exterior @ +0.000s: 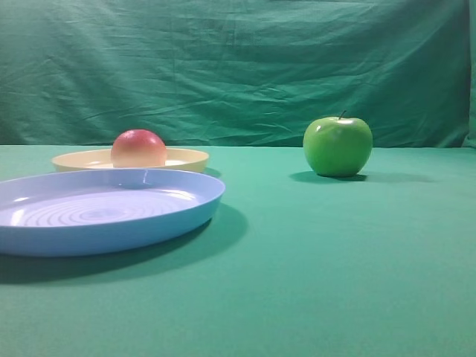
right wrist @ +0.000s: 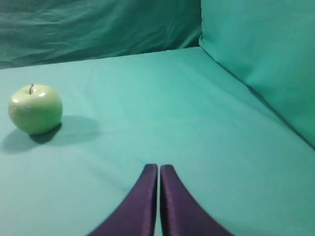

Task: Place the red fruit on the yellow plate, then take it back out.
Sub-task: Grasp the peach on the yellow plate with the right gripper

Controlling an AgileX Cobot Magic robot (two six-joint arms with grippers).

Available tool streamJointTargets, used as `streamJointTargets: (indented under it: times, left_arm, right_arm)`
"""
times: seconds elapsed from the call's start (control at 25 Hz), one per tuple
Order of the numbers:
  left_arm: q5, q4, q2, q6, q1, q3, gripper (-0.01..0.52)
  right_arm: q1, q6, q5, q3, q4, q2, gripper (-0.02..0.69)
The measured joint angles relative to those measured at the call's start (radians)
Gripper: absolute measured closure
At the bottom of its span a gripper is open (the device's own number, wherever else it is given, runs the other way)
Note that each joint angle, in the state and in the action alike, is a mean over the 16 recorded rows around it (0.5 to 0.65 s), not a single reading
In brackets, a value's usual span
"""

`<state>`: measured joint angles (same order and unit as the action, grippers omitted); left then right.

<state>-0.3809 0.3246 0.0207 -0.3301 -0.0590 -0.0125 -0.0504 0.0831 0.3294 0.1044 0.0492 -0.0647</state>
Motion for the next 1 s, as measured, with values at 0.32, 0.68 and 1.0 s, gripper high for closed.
streamJointTargets:
  times: [0.32, 0.68, 1.0]
  left_arm:
    - [0.000, 0.000, 0.000, 0.000, 0.000, 0.000, 0.514]
    - [0.000, 0.000, 0.000, 0.000, 0.000, 0.000, 0.514]
    - [0.000, 0.000, 0.000, 0.000, 0.000, 0.000, 0.514]
  right_arm:
    - [-0.109, -0.002, 0.079, 0.224, -0.014, -0.185, 0.665]
    - [-0.319, -0.007, 0.244, 0.458, -0.029, -0.475, 0.665]
    - [-0.470, -0.080, 0.354, 0.641, -0.079, -0.742, 0.665]
